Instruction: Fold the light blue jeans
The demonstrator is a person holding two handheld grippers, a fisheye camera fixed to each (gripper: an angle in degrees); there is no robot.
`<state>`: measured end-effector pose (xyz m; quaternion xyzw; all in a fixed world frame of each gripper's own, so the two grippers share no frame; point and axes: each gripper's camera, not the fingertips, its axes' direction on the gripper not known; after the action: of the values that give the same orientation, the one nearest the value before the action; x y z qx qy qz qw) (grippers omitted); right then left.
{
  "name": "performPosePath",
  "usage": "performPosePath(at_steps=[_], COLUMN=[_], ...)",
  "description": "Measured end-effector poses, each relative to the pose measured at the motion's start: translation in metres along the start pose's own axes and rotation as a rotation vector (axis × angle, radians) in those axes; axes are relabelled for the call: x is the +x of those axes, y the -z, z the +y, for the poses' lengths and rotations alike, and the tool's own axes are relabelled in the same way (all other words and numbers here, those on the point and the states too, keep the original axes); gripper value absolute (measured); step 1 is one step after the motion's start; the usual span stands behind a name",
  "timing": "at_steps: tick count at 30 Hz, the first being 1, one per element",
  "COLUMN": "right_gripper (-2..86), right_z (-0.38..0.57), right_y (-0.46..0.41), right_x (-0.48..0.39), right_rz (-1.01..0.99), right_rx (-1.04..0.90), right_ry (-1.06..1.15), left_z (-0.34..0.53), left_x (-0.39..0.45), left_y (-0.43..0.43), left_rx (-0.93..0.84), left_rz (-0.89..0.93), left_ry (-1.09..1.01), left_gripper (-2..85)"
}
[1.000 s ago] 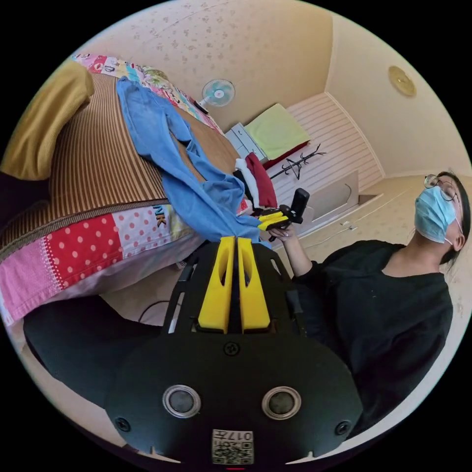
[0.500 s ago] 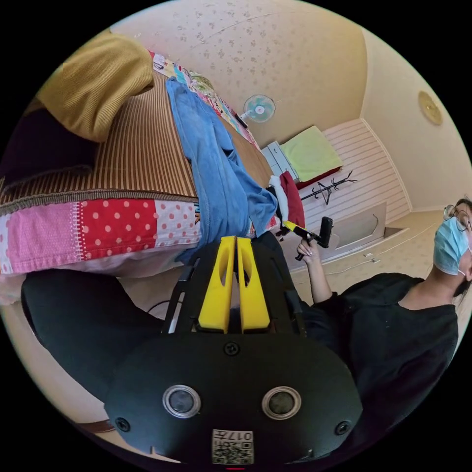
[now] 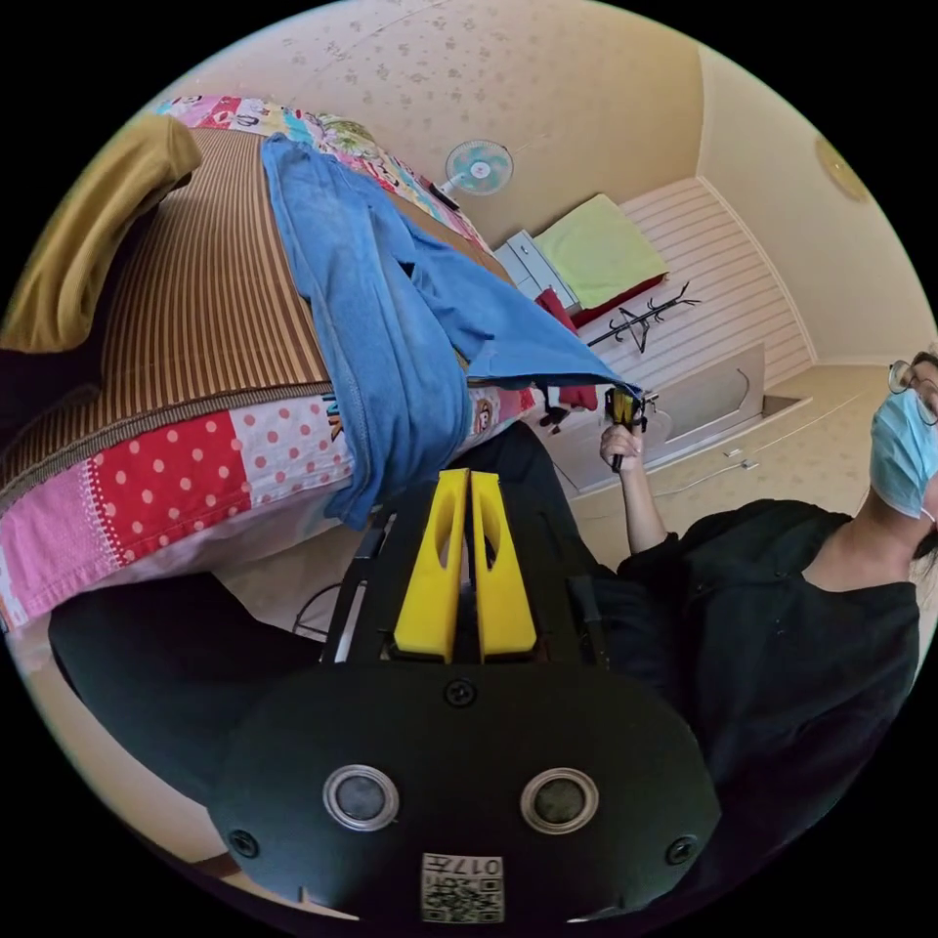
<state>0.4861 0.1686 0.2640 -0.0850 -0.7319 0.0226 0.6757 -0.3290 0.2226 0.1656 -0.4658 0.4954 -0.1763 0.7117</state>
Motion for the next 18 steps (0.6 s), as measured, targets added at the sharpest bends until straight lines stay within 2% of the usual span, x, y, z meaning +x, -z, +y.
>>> performPosePath(at_steps=[1,4,7,10,12,16,18], right_gripper=[1.3,1.0,0.6,0.5,0.6,0.9,1.1], right_z=[0.013,0.043,0.060,0.065,0.064,0.062,0.061], right_y=[0.012,0.029,0.037,0.042,0.045,0.045,0.041], right_x=[0.009,0.033,0.044,0.042,0.039,0.036,0.038], right_rz=[0.173,0.499,0.522,0.494,0.486,0.455,0.423], right_rx=[-0.037,-0.110,-0.106,-0.046,0.003,0.082,0.091], right_ry=[-0.107,-0.325,-0.411,-0.399,-0.382,-0.345,-0.325], left_z=[0.000,-0.004,-0.011,-0.024,-0.029,-0.027,-0.026], left_x=[0.000,0.000,0.002,0.004,0.006,0.016,0.027], left_y=[-0.003,-0.016,-0.037,-0.068,-0.090,-0.104,-0.114], left_rx=[0.006,0.059,0.109,0.061,0.009,0.012,-0.010], left_rz=[-0.026,-0.174,-0.299,-0.298,-0.382,-0.515,-0.584], left_ry=[0.010,0.062,0.098,0.106,0.140,0.106,0.019], left_gripper=[0.4,4.0,5.5,6.5,6.4,0.8,-0.4])
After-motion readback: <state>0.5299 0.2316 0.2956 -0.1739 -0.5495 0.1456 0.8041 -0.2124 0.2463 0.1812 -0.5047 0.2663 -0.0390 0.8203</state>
